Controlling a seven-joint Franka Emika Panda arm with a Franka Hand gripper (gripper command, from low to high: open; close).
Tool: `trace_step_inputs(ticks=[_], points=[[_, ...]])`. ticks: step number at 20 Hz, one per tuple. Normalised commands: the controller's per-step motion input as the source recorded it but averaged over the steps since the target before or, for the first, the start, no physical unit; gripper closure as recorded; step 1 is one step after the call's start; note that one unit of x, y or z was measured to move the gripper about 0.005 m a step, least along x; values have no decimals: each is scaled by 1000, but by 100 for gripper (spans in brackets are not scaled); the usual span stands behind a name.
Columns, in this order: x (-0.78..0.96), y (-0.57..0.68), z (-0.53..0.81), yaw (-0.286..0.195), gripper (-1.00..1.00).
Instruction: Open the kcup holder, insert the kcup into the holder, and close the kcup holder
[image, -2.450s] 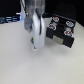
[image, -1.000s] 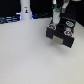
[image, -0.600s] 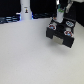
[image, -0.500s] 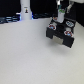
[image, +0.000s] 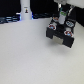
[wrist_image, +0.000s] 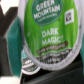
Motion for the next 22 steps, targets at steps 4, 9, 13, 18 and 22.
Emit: trace_step_inputs(ticks=[4, 9, 13, 18, 22], points=[[105, 1, -140, 1, 100], [130, 19, -50, -6, 100], [149, 19, 17, -9, 100], [131, -6, 306, -51, 100], [404, 68, 532, -89, 100]])
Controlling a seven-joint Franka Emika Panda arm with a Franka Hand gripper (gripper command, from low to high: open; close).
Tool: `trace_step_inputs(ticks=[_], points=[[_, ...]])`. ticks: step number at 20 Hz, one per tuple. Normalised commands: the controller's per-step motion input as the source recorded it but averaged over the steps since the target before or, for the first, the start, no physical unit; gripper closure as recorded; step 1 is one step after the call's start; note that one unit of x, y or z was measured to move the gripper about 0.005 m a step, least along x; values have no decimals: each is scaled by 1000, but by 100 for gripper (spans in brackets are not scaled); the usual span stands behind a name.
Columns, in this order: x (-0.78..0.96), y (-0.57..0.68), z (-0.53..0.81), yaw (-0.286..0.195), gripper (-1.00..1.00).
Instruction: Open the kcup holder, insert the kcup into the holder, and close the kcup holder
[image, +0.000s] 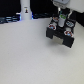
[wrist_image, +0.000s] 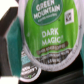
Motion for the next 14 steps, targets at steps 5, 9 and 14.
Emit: trace_step_inputs(ticks=[5, 9, 14], points=[[167, 32, 86, -31, 100], [-25, 13, -261, 29, 100], [-25, 22, -249, 30, 100]])
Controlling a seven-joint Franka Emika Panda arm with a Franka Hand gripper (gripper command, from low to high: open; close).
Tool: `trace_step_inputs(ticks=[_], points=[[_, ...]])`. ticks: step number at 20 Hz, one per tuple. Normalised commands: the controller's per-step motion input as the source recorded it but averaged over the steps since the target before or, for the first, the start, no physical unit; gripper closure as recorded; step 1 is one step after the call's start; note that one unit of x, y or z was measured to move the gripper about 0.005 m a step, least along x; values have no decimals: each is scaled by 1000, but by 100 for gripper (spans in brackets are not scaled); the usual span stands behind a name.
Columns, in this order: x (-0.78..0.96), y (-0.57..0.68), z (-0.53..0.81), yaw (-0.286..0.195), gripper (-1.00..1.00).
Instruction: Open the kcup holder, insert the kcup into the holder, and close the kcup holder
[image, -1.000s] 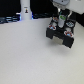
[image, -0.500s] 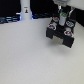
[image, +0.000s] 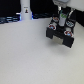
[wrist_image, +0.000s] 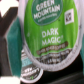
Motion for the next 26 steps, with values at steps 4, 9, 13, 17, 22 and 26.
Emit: trace_step_inputs(ticks=[4, 9, 13, 17, 22, 26], points=[[88, -12, -102, -15, 100], [84, 1, 100, -14, 100], [434, 85, 461, -48, 100], [115, 15, -19, -15, 100], [-74, 12, -243, 40, 100], [-88, 22, -222, 44, 100]])
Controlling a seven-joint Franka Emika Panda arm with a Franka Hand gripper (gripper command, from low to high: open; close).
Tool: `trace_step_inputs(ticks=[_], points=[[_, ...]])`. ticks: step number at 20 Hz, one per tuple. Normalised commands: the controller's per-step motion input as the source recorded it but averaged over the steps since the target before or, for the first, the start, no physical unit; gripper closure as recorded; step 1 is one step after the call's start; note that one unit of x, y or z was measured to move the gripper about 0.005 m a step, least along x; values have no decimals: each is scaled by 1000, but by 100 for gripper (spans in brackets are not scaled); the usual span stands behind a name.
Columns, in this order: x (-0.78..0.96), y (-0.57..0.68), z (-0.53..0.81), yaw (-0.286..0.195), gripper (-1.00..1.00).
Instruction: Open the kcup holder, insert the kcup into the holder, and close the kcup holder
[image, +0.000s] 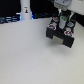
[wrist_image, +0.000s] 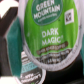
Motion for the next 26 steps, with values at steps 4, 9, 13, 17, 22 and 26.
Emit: trace_step_inputs(ticks=[4, 9, 13, 17, 22, 26], points=[[-68, -13, -225, 35, 100], [4, 35, -279, 32, 100], [64, 117, -138, 38, 100], [122, 115, 166, 69, -100], [138, 93, 285, 72, -100], [226, 1, 374, 86, -100]])
